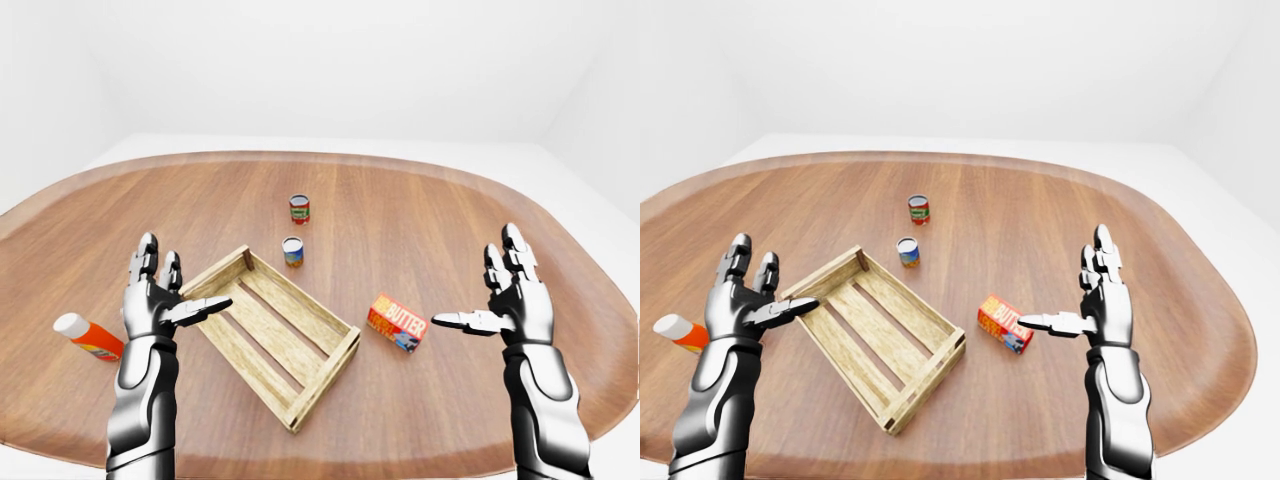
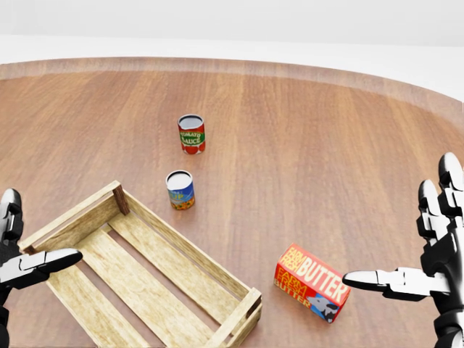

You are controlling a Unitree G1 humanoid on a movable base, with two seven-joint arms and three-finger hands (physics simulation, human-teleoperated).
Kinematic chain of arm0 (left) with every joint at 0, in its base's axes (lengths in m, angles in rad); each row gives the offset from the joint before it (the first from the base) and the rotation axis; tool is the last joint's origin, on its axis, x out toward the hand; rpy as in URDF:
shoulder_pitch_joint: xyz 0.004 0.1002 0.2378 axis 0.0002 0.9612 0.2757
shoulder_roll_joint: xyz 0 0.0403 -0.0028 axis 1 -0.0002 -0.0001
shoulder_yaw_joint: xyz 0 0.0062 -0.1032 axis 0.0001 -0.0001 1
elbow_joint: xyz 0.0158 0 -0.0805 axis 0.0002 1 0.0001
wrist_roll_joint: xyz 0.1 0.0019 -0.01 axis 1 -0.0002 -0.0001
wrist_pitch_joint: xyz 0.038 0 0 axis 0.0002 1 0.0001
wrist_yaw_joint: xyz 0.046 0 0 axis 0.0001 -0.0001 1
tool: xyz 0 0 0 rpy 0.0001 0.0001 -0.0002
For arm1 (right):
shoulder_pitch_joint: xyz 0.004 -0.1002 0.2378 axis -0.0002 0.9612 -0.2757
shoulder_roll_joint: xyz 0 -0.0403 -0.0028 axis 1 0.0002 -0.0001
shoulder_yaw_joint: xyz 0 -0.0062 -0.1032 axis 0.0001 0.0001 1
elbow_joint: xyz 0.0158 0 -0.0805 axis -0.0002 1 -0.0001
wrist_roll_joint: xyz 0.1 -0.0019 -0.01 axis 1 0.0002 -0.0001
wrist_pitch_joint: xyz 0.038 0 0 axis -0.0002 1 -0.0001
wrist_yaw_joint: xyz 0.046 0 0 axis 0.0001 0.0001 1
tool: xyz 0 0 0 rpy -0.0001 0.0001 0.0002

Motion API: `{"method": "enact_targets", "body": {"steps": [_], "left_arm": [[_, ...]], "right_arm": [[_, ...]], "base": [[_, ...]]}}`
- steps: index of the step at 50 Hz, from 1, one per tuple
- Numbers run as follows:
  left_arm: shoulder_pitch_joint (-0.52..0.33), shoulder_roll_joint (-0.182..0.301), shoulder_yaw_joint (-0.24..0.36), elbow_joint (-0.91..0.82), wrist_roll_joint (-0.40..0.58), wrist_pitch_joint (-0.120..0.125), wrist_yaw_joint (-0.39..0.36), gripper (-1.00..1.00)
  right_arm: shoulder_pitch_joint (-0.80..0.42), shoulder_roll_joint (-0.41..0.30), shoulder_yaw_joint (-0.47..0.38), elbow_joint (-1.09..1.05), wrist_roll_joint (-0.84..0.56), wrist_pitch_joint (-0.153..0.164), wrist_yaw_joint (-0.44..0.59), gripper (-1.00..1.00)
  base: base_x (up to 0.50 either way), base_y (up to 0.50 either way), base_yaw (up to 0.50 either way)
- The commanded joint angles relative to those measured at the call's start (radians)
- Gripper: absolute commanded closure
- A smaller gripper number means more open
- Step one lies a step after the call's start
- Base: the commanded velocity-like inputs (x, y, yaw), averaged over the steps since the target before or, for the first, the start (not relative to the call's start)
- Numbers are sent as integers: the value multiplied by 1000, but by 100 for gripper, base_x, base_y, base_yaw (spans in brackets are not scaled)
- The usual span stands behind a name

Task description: Pick up the butter and put it in the tray.

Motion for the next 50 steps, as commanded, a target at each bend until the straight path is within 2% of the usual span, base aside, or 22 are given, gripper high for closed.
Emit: {"method": "enact_targets", "body": {"steps": [1,6,8,9,11,30,36,43,44,49,50], "left_arm": [[2,-2,-3,8,7,0,-4,-100],[2,-1,-2,4,6,0,-2,-100],[1,0,-1,-1,5,0,-1,-100],[1,0,-1,-2,5,0,0,-100],[2,0,-1,-3,5,0,-1,-100],[1,-1,-1,1,6,0,-2,-100],[2,-1,-1,-1,7,0,-2,-100],[2,-1,-2,0,8,0,-1,-100],[3,-1,-2,-1,11,0,0,-100],[4,-1,0,-3,8,0,-1,-100],[3,-1,0,-1,8,0,-2,-100]], "right_arm": [[4,4,-6,-2,13,0,-3,-100],[0,2,-10,-2,19,0,-11,-100],[-8,-9,0,12,-26,0,-36,-100],[-19,-1,-8,31,-29,0,-66,-100],[-18,2,-23,17,52,0,-44,-100],[-11,-8,-13,13,48,0,-38,-100],[-11,-20,-16,-52,12,0,-34,-100],[-34,-45,-32,-280,-44,0,39,-100],[-53,-75,-25,-331,-86,0,51,-100],[-121,-119,-68,-402,-144,0,126,-100],[-164,-130,-105,-423,-108,0,146,-100]], "base": [[0,0,50],[0,0,50],[0,0,50],[-5,27,0],[0,0,0],[0,0,0],[0,0,0],[0,0,0],[0,0,0],[0,0,0],[0,0,0]]}}
